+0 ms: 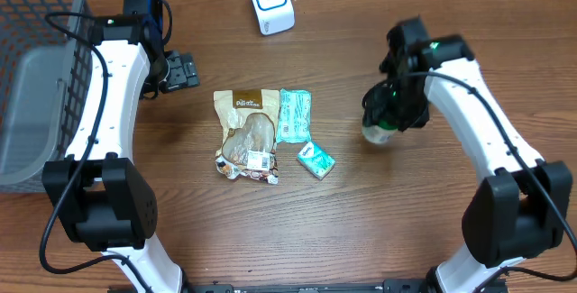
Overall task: Scan the item barcode
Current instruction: 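Bring the jar back and set it down right of the tissue pack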
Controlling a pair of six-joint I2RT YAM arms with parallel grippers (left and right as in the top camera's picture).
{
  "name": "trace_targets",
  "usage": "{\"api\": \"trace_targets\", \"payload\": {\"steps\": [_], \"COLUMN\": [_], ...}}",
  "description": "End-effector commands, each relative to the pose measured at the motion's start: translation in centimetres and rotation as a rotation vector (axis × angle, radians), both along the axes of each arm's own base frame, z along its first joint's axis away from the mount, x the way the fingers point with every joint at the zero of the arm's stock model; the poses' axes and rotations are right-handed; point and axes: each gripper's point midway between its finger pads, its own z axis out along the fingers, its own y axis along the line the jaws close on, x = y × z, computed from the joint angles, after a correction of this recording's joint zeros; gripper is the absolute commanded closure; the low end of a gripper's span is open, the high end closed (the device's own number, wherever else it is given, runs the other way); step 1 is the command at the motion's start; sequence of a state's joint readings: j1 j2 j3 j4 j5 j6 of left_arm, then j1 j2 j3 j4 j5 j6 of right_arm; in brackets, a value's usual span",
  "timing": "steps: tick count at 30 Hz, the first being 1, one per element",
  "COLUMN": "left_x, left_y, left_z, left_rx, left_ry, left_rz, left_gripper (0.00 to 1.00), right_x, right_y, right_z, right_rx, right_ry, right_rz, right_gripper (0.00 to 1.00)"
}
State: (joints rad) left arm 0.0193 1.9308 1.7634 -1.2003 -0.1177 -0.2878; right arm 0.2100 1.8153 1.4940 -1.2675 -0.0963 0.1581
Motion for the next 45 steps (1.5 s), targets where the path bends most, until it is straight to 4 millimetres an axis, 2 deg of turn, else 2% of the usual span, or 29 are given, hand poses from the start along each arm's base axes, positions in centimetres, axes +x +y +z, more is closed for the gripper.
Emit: {"api": "trace_targets", "payload": {"steps": [1,5,10,13,14,15,16,18,23,27,29,34,37,41,42,45], "left_x": [0.3,0.3,0.3,0.3,0.3,0.3,0.3,0.3,0.3,0.3,0.3,0.3,0.3,0.3,0.3,0.3], "left_y": [-0.1,-0.1,-0.1,-0.1,-0.1,-0.1,-0.1,-0.1,-0.1,-0.1,-0.1,-0.1,-0.1,-0.1,-0.1,-0.1], "left_z": [1.1,1.1,1.1,1.1,1.1,1.1,1.1,1.1,1.1,1.1,1.1,1.1,1.1,1.1,1.1,1.1], "left_rx": [0.014,0.014,0.014,0.014,0.014,0.014,0.014,0.014,0.014,0.014,0.014,0.014,0.014,0.014,0.014,0.014], "left_ry": [-0.031,-0.031,-0.031,-0.031,-0.031,-0.031,-0.031,-0.031,-0.031,-0.031,-0.031,-0.031,-0.031,-0.031,-0.031,-0.031], "left_rz": [-0.008,-0.008,-0.008,-0.009,-0.008,-0.009,-0.009,-0.007,-0.008,-0.007,-0.007,-0.008,-0.008,-0.007,-0.007,-0.008], "left_gripper": [0.0,0.01,0.0,0.01,0.0,0.01,0.0,0.0,0.0,0.0,0.01,0.0,0.0,0.01,0.01,0.01], "right_x": [-0.6,-1.2,-1.4,-1.4,-1.4,-1.4,-1.4,-1.4,-1.2,0.1,1.2,2.5,2.1,0.7,0.2,-0.8], "right_y": [-1.6,-3.8,-4.2,-4.5,-4.5,-4.5,-4.5,-4.5,-4.5,-4.2,-3.9,-2.4,0.2,3.6,4.4,5.4], "right_z": [-2.3,-4.9,-6.2,-6.6,-6.7,-6.7,-6.7,-6.7,-6.4,-3.6,-1.0,4.1,5.0,4.5,4.2,2.3], "right_rx": [-0.077,-0.194,-0.213,-0.226,-0.226,-0.225,-0.225,-0.225,-0.225,-0.218,-0.205,-0.158,-0.065,0.085,0.116,0.114], "right_ry": [-0.004,-0.013,-0.022,-0.033,-0.033,-0.034,-0.034,-0.034,-0.04,-0.071,-0.113,-0.194,-0.199,-0.128,-0.108,-0.081], "right_rz": [-0.036,-0.102,-0.14,-0.141,-0.141,-0.142,-0.142,-0.141,-0.142,-0.146,-0.149,-0.133,-0.094,-0.047,-0.036,-0.003], "right_gripper": [0.74,0.73,0.73,0.7,0.65,0.55,0.36,0.22,0.05,0.0,0.0,0.01,0.0,0.0,0.04,0.43]}}
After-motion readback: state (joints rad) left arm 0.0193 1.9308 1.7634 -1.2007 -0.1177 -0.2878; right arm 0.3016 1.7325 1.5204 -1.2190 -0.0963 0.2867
